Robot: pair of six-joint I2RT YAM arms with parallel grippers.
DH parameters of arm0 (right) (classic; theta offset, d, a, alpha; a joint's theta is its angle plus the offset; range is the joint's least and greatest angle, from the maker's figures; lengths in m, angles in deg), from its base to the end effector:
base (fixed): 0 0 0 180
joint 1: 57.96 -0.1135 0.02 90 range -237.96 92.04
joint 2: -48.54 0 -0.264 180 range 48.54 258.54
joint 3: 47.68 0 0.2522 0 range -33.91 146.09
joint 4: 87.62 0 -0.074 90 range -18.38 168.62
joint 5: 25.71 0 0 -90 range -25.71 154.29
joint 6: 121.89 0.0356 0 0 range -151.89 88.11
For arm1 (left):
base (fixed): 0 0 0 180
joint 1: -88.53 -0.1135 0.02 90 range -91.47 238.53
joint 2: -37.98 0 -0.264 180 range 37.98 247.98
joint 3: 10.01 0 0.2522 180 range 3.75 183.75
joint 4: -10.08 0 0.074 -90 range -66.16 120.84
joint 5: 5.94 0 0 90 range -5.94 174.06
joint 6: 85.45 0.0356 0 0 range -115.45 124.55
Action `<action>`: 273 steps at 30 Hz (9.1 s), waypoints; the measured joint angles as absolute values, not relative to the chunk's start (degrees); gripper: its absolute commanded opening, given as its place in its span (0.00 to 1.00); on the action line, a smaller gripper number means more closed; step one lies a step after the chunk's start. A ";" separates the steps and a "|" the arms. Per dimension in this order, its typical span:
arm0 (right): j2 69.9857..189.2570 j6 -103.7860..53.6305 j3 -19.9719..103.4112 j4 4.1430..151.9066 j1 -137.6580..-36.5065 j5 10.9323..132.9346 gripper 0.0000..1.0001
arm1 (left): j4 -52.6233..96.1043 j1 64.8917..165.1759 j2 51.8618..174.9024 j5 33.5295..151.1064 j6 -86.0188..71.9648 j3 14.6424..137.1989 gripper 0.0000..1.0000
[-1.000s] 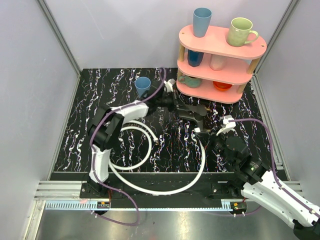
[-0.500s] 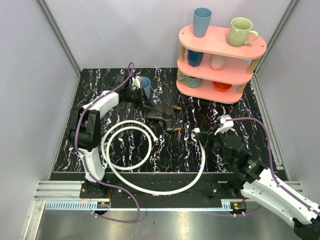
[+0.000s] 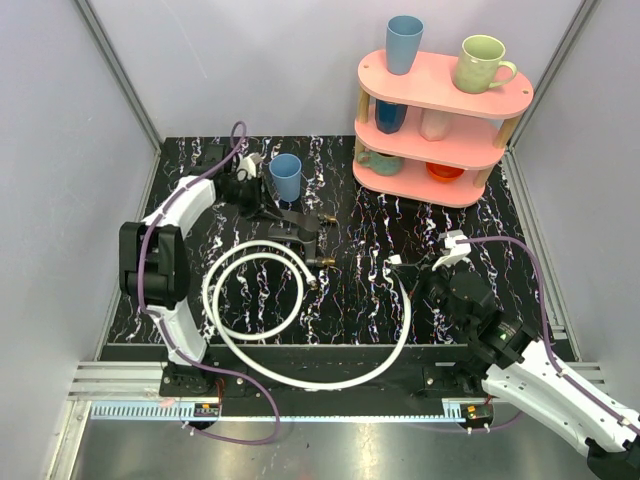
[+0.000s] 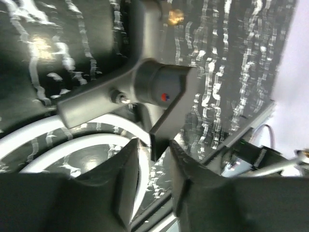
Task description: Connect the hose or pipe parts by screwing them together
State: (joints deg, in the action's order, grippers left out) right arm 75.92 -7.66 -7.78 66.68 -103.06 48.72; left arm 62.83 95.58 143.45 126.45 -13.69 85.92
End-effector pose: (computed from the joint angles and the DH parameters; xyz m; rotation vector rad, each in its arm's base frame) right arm 0.1036 0.0905 0.2649 -0.1360 1.8305 0.6177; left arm 0.3799 -0.0712 0.2373 -0.0060 2.6258 -1.1301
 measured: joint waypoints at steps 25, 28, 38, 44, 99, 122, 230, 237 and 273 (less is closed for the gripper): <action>74.60 -7.66 -7.78 66.48 -103.06 48.89 0.00 | 65.62 118.66 148.50 75.94 -14.63 111.50 0.75; 74.41 -7.69 -7.78 66.04 -103.06 48.89 0.00 | 66.78 120.50 154.94 74.08 -15.59 113.57 0.73; 72.75 -7.88 -7.26 64.69 -103.06 48.87 0.00 | 69.45 122.20 162.00 71.00 -18.01 113.75 0.67; 72.81 -8.04 -7.22 64.16 -103.06 48.87 0.00 | 69.21 122.03 162.09 70.25 -18.23 111.67 0.66; 98.30 -14.64 4.39 74.50 -103.06 46.25 0.00 | 67.63 118.05 161.74 74.06 -17.97 104.09 0.64; 101.49 -21.50 8.43 80.58 -100.65 41.24 0.00 | 67.81 118.01 161.87 74.98 -17.58 102.93 0.63; 113.95 -47.40 18.97 89.69 -65.86 31.54 0.00 | 87.76 113.96 146.90 74.87 -11.70 113.13 0.00; 117.20 -54.63 25.07 88.58 -56.26 21.64 0.00 | 92.22 113.81 141.33 71.52 -10.30 104.92 0.00; 132.72 -65.41 14.49 95.64 -88.52 85.26 0.00 | 69.56 112.98 140.32 79.32 -5.21 81.14 0.00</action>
State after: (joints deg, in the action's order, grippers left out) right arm 132.72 -65.41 14.49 95.64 -88.52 85.26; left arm 69.56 112.98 140.32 79.32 -5.21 81.14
